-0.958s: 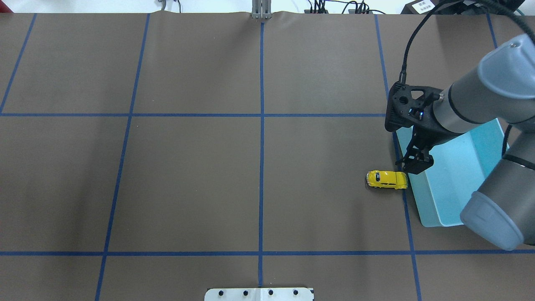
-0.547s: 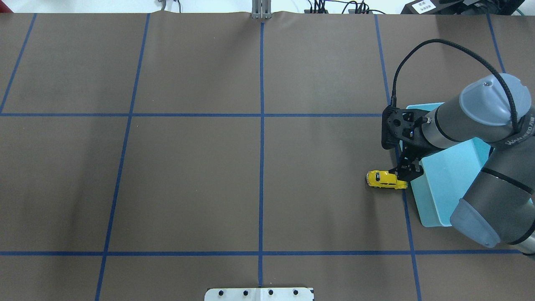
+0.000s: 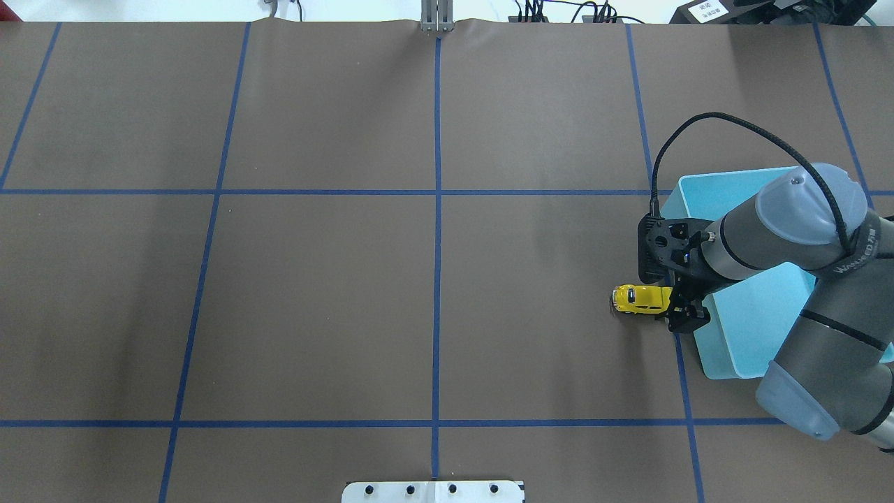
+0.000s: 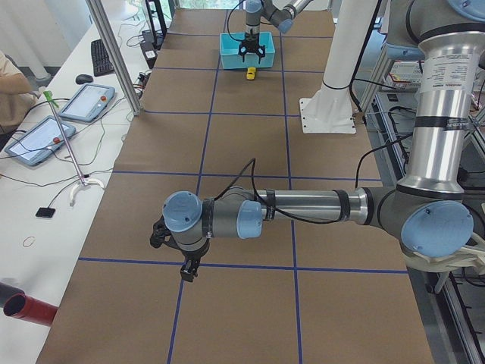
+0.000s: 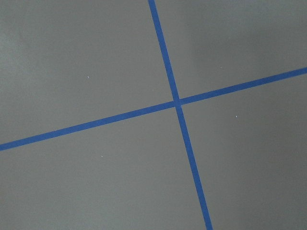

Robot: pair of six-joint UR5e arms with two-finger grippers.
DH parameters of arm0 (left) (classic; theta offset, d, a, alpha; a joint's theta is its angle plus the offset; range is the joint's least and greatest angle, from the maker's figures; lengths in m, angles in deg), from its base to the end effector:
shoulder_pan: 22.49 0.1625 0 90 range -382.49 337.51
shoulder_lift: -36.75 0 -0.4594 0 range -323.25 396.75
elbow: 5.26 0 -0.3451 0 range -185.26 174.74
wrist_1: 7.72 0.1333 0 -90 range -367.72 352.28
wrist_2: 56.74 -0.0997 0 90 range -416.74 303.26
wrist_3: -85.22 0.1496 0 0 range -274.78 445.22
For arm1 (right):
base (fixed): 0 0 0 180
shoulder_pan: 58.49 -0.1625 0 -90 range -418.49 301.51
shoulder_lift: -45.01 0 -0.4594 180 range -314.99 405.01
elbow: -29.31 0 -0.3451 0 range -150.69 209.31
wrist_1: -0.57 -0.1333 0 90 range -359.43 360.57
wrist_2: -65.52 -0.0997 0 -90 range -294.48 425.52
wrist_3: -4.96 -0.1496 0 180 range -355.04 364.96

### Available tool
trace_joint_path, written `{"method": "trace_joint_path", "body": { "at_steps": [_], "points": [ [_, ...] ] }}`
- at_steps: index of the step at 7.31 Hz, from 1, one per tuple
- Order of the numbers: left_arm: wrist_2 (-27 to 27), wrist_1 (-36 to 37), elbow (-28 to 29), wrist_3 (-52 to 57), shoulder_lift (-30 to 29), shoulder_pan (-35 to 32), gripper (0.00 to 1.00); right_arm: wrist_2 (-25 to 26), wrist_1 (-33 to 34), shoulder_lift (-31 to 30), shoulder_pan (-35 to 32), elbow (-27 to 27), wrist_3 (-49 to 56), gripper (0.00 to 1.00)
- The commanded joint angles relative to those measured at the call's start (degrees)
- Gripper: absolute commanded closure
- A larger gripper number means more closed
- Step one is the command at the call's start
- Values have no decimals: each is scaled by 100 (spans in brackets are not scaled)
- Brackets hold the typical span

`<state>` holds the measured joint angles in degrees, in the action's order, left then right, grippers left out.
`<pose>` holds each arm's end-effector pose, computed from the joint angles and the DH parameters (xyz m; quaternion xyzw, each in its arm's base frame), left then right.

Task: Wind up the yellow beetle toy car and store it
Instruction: 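Close the right gripper on the yellow car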

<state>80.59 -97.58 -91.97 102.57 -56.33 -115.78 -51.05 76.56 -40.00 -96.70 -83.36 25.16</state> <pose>-0.0502 -0.4667 0.7245 0.0692 0.3954 0.1109 0.9092 -0.3589 -0.3670 0.4936 0.2746 -0.3009 -0.6007 0.6879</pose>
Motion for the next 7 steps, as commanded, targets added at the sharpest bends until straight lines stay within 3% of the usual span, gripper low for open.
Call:
{"method": "trace_joint_path", "body": {
  "at_steps": [1,7],
  "points": [
    [-4,-14,5,23,0,4,0,3,-14,19,34,95,63,0],
    [13,39,-31,-29,9,4,0,55,-31,160,201,465,-7,0]
  ]
}}
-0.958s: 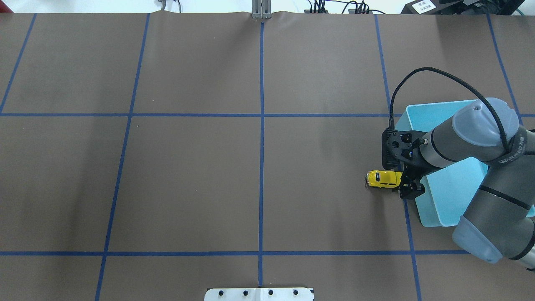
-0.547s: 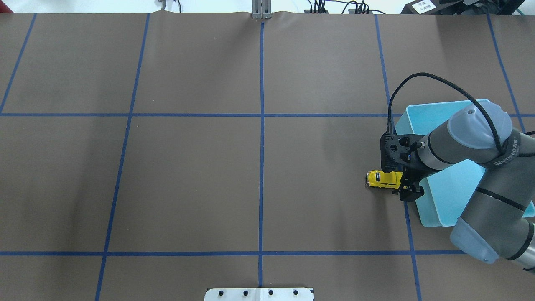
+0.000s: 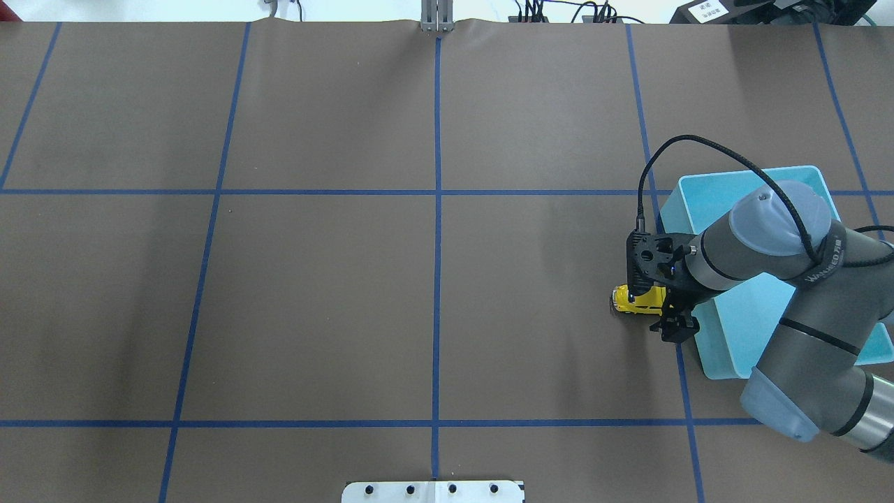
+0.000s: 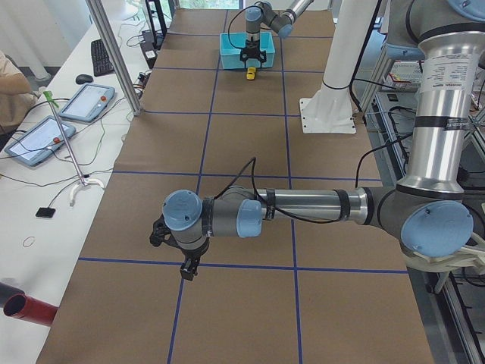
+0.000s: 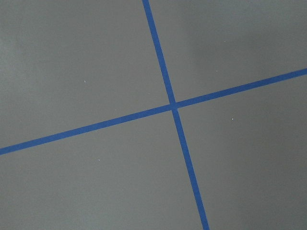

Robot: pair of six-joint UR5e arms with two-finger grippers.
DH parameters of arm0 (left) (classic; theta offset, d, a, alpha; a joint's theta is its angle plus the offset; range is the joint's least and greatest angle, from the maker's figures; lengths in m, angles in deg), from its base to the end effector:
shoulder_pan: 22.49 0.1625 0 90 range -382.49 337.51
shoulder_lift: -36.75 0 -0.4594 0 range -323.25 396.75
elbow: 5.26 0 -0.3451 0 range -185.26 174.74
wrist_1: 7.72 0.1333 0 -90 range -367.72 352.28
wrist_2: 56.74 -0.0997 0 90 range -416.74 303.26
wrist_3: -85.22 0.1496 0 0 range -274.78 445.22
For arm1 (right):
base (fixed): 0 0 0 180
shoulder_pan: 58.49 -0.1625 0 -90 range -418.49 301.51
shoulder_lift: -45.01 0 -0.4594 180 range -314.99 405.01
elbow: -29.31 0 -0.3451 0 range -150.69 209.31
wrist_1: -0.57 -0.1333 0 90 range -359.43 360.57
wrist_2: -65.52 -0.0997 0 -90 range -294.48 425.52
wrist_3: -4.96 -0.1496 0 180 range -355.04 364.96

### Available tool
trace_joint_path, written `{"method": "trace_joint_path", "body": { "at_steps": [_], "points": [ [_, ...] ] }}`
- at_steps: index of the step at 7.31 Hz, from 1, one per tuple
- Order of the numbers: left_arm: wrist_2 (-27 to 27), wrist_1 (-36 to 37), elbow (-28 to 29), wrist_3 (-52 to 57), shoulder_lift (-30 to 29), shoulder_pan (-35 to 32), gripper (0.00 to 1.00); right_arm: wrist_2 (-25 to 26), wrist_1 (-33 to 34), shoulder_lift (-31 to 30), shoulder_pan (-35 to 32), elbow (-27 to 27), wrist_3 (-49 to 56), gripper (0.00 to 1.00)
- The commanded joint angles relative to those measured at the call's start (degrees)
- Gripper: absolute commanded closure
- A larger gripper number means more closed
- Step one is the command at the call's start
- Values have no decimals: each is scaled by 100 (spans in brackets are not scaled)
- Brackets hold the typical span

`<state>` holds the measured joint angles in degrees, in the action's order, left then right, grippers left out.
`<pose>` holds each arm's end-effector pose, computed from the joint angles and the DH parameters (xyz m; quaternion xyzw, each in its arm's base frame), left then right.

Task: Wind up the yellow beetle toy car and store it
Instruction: 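Close the right gripper on the yellow car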

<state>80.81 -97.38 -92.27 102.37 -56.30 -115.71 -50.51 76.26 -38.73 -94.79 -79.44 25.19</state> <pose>-0.0492 -0.4667 0.7223 0.0691 0.3972 0.1100 0.9085 -0.3832 -0.3654 0.5141 0.2528 -0.2975 -0.6123 0.6875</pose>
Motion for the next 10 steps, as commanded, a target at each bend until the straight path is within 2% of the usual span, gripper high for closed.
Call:
{"method": "trace_joint_path", "body": {
  "at_steps": [1,6,7,8,9,10],
  "points": [
    [0,19,-9,-9,5,-3,0,11,-1,68,10,117,-11,0],
    [-17,10,8,-9,5,6,0,11,-1,183,27,372,-11,0],
    [-17,19,17,-9,5,-3,0,11,-1,174,19,372,24,21],
    [-9,19,17,-9,5,6,0,11,-1,174,18,364,42,68],
    [-17,19,26,-9,5,6,0,2,-10,174,18,355,42,100],
    [-17,19,17,-1,5,15,0,-7,-10,183,18,320,51,100]
  ]
}}
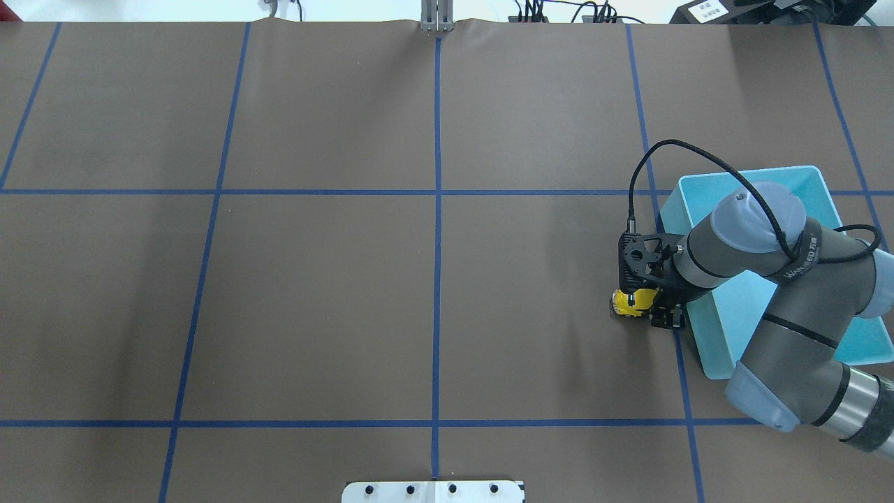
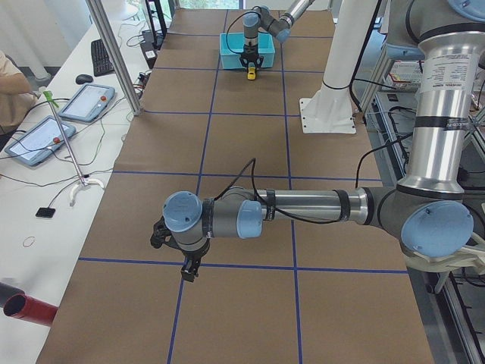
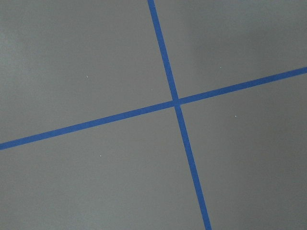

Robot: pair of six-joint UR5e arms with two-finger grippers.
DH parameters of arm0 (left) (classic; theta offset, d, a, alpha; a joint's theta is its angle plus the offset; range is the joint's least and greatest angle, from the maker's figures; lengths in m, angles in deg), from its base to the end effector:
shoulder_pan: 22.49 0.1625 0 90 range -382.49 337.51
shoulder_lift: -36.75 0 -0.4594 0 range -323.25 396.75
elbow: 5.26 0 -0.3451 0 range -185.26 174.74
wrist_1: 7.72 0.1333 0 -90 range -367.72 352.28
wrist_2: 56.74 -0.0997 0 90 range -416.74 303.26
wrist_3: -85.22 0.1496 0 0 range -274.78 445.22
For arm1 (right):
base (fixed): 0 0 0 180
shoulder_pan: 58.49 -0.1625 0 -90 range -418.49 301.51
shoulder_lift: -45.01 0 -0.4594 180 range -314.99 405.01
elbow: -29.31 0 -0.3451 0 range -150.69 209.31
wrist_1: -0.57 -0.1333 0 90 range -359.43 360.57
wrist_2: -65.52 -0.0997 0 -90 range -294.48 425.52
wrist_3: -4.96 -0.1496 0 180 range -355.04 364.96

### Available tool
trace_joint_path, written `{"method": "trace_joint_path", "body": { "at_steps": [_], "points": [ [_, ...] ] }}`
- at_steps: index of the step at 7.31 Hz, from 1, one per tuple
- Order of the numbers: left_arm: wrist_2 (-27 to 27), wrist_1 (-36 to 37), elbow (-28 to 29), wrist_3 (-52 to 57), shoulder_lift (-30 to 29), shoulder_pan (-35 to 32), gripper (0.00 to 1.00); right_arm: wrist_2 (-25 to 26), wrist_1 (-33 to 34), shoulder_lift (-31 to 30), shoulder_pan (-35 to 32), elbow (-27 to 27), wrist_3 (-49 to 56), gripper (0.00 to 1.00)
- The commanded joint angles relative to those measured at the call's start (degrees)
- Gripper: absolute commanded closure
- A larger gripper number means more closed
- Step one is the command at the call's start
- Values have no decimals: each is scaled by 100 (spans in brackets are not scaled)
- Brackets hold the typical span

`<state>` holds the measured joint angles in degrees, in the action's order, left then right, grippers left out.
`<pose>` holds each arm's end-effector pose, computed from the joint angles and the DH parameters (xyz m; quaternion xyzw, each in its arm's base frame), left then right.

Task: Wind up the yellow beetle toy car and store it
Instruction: 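Close the right gripper on the yellow car, then lift the car with the right gripper and carry it over the bin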

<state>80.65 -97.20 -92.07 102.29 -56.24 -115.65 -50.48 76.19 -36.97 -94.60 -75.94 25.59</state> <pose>-0.0489 -0.4655 0.7250 0.0649 0.3966 0.1084 0.9092 -0.3981 -0.3742 0.5266 0.2403 -0.2940 -0.6161 0.6901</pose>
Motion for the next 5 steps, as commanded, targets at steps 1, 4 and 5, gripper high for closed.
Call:
{"method": "trace_joint_path", "body": {
  "at_steps": [1,4,5],
  "points": [
    [-2,0,-3,16,0,8,0,-79,14,102,-61,-205,-7,100],
    [-11,0,6,16,0,8,0,-668,1466,1365,-876,-731,-86,100],
    [-11,0,6,16,0,8,0,-1026,2161,1517,-1341,-1152,27,100]
  ]
}}
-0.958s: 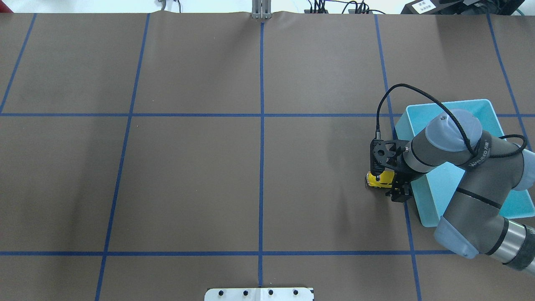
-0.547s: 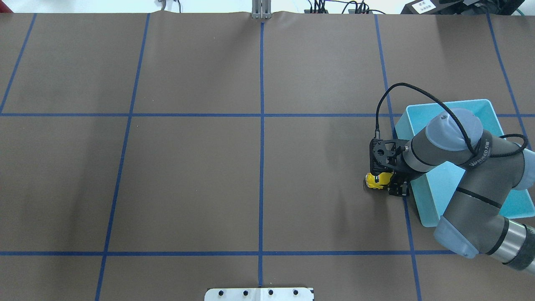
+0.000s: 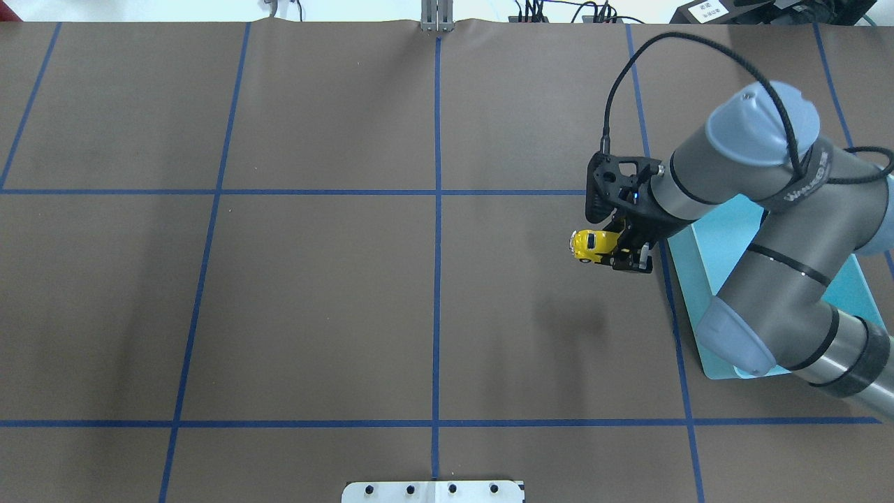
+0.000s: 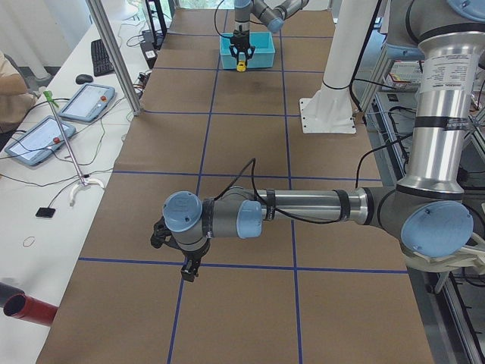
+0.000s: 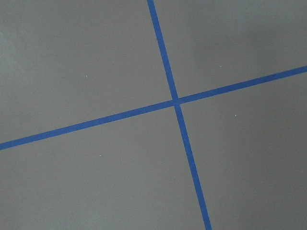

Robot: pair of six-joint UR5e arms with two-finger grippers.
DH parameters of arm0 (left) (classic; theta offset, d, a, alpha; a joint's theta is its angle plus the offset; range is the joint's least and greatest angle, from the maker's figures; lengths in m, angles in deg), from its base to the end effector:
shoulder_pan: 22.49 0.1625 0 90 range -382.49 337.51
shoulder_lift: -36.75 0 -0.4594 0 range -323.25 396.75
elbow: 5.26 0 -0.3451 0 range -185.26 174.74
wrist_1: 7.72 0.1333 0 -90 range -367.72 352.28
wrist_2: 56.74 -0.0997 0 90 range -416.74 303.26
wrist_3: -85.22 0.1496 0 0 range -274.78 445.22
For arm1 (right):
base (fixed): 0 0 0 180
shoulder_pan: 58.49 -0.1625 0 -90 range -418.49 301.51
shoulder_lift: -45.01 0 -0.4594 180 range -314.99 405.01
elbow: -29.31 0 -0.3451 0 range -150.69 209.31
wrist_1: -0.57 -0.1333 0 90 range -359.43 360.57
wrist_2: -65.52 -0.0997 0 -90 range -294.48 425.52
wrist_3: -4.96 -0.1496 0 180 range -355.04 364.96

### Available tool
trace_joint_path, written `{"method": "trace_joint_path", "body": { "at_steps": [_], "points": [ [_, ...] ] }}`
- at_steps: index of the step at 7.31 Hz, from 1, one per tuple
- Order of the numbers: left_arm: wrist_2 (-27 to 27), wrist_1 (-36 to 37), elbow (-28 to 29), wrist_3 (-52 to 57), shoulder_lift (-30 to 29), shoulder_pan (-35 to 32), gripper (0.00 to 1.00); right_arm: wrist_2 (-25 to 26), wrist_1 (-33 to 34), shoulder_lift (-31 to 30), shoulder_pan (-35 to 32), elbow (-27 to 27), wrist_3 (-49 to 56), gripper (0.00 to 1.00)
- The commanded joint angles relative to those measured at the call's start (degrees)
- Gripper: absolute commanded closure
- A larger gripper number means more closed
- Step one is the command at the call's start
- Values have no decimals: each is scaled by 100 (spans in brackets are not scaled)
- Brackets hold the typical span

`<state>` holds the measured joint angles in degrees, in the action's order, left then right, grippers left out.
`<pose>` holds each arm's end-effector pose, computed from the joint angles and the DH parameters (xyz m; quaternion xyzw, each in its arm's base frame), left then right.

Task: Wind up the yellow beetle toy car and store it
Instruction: 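Lift the car with the right gripper and carry it over the bin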

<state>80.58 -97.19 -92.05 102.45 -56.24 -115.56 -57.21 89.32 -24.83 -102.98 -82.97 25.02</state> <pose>-0.0483 -0.4655 0.7253 0.0648 0.3961 0.1103 0.9093 -0.3713 -0.4383 0.3830 0.2906 -0.3337 -0.5704 0.6920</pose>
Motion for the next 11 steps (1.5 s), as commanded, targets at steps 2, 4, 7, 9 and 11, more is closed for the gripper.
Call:
{"method": "trace_joint_path", "body": {
  "at_steps": [2,4,7,9,11],
  "points": [
    [-3,0,4,0,0,0,0,-777,1013,-411,-1015,-1082,976,100],
    [-3,0,4,0,0,0,0,-963,952,-1380,-1384,-1208,2433,100],
    [-3,0,13,0,0,0,0,-937,952,-1936,-1763,-780,3808,100],
    [-3,0,13,9,0,0,0,-893,873,-1946,-1729,-60,4102,100],
    [-3,9,21,0,0,0,0,-805,-378,-1929,-1659,888,3988,100]
  ]
}}
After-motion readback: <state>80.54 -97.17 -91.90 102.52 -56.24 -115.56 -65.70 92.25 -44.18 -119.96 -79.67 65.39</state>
